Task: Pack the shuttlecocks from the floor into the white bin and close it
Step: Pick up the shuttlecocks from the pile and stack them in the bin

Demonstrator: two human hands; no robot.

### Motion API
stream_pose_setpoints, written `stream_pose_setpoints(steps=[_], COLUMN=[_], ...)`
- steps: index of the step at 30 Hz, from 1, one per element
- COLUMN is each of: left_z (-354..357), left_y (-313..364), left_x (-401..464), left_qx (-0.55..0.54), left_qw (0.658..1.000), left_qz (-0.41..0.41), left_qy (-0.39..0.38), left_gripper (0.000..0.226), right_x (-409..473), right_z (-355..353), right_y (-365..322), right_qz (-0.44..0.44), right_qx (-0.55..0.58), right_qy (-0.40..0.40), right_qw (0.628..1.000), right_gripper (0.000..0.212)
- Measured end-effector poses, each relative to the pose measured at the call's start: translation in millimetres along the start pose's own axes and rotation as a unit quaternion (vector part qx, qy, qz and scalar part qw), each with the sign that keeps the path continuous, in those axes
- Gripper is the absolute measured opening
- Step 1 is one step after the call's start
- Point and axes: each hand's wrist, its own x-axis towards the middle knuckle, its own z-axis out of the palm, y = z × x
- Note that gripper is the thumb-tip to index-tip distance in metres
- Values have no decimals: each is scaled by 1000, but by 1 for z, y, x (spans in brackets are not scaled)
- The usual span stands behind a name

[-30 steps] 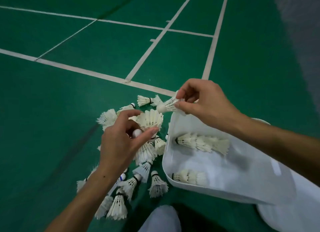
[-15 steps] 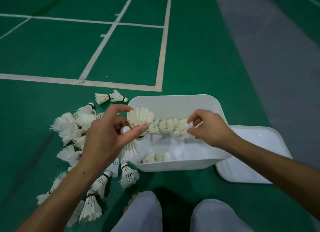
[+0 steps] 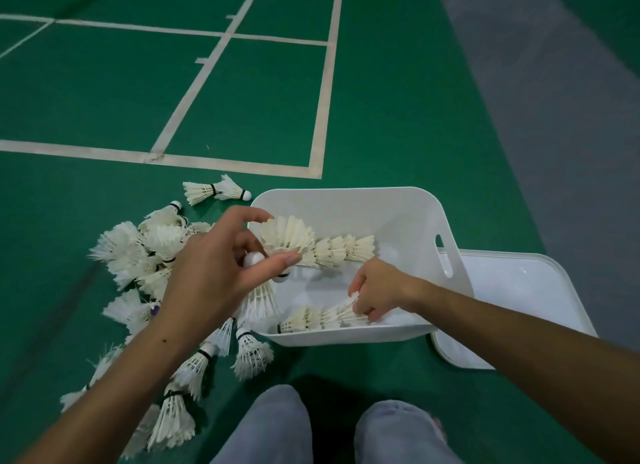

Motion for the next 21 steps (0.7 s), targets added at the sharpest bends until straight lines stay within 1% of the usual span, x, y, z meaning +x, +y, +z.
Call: stream_pose_setpoints(steps=[3, 4, 6, 8, 9, 10, 12, 13, 15, 16, 18, 21], left_z=[11, 15, 22, 30, 33, 36, 40, 41, 42, 43, 43, 45], left_y=[-2, -2, -2, -2, -4, -5, -6, -6, -7, -7, -6, -3], left_x=[14, 18, 26, 31, 34, 35, 37, 37, 38, 37, 36, 35], left_qx=[-16, -7, 30, 62, 73, 80, 95, 106, 126, 133, 140, 138], left_qw=[999, 999, 998, 995, 993, 992, 989, 988, 985, 984, 983, 981], left_qz=[-4, -1, 9, 16, 19, 21, 22, 23, 24, 24, 24, 26], left_qy=[-32, -42, -63, -82, -91, -99, -111, -114, -117, -117, -120, -131], left_gripper=[65, 66, 68, 68, 69, 70, 75, 77, 80, 81, 81, 78], right_x=[3, 3, 2, 0, -2, -5, -13, -19, -36, -45, -61, -69], right_z=[8, 10, 12, 8, 3, -4, -20, -27, -36, -38, -37, -31], right_y=[-1, -2, -4, -6, -8, -9, -14, -16, -20, -21, -21, -18], right_qz=[25, 35, 36, 25, 18, 4, -41, -67, -121, -153, -220, -288], right_qx=[86, 107, 101, 65, 43, 18, -2, 27, 115, 130, 90, -10], right_qy=[-42, -58, -89, -112, -110, -90, -14, 26, 91, 122, 167, 196], right_qw=[995, 992, 990, 991, 993, 996, 999, 997, 982, 972, 957, 937], right_gripper=[26, 24, 27, 41, 46, 48, 50, 50, 51, 52, 49, 24])
